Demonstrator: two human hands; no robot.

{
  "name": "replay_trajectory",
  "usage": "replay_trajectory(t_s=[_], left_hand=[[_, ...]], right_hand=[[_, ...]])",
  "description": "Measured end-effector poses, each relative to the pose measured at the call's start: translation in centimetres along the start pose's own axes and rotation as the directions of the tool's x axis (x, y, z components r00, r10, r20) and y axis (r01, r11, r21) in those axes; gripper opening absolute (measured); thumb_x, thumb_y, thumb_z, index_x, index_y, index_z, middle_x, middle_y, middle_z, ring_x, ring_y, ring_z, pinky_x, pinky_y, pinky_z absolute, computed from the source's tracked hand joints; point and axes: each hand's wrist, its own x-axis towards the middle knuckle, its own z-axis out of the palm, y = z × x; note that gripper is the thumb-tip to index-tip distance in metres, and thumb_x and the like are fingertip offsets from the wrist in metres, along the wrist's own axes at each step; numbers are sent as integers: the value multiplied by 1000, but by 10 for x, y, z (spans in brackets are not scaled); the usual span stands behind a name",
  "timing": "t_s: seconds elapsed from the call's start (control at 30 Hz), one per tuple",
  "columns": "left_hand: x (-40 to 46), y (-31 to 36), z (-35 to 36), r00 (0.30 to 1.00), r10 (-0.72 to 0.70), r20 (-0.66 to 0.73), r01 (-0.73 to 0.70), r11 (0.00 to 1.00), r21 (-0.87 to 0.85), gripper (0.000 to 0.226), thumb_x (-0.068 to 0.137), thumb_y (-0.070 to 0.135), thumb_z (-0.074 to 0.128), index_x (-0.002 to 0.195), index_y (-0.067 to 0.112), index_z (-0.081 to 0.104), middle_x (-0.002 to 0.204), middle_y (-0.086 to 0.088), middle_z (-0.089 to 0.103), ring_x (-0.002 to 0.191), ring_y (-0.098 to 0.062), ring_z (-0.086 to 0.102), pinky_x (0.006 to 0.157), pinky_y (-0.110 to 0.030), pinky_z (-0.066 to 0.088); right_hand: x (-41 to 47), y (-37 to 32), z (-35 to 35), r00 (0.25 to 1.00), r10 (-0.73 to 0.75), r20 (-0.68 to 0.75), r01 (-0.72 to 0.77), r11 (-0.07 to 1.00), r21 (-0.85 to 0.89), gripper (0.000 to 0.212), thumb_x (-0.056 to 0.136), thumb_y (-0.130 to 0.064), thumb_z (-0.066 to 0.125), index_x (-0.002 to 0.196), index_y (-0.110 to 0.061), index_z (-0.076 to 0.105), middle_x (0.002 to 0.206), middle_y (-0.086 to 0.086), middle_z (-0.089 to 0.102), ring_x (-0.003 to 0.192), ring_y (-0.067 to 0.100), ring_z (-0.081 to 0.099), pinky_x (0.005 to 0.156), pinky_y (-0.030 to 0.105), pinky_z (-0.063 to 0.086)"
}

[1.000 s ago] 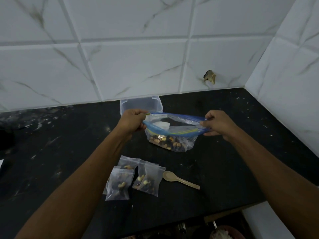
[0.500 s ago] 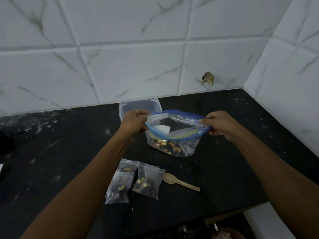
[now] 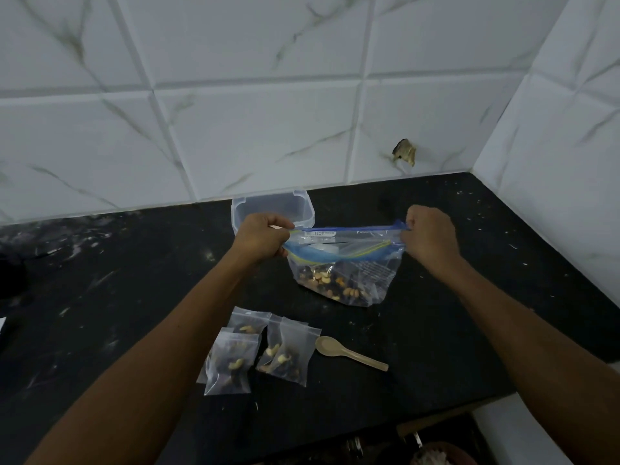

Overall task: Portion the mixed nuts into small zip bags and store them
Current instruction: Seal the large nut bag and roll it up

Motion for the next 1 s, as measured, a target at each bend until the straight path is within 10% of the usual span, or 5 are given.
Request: replay_trajectory(t_s=[0.1, 0.27, 0.57, 0.73, 1.0], left_hand=[[1, 1, 3, 999, 34, -5, -33, 994, 106, 25, 89, 1, 57, 108, 11, 69, 89, -9, 65, 53, -11, 60, 45, -14, 48], [2, 1, 4, 999, 28, -24, -27, 998, 50, 27, 88, -1, 55, 112, 8, 64, 68, -7, 60, 39, -5, 57, 46, -17, 52], [2, 0, 0, 997, 52, -55, -49, 997, 62, 18, 89, 2, 58, 101, 10, 68, 89, -8, 66, 60, -11, 64, 52, -18, 52], [1, 1, 2, 999, 35, -11, -35, 999, 30, 23, 91, 1, 55, 111, 7, 65, 72, -6, 60, 52, -12, 60, 54, -22, 52], [-1, 5, 2, 999, 35, -25, -35, 999, 7, 23, 90, 0, 53, 107, 8, 65, 79, -9, 60, 50, -11, 59, 46, -15, 48]], right_hand=[[0, -9, -3, 999, 42, -26, -40, 995, 92, 21, 88, -14, 63, 73, -14, 49, 73, 6, 59, 62, 18, 59, 54, 33, 49], [2, -18, -21, 880, 190, 435, -418, 743, 522, 9, 92, -5, 60, 98, -5, 53, 90, 20, 66, 71, 25, 69, 62, 32, 59], [-5, -6, -5, 997, 74, -21, -74, 997, 5, 19, 88, -17, 61, 76, -17, 46, 71, 3, 55, 66, 22, 56, 58, 35, 45], [-2, -11, -8, 941, 216, 262, -324, 802, 502, 17, 91, -17, 63, 101, -13, 51, 87, 12, 66, 73, 21, 68, 61, 33, 58], [-2, -2, -4, 896, 279, 345, -441, 651, 618, 10, 89, -3, 61, 89, -9, 53, 94, 18, 65, 76, 23, 67, 65, 34, 57]])
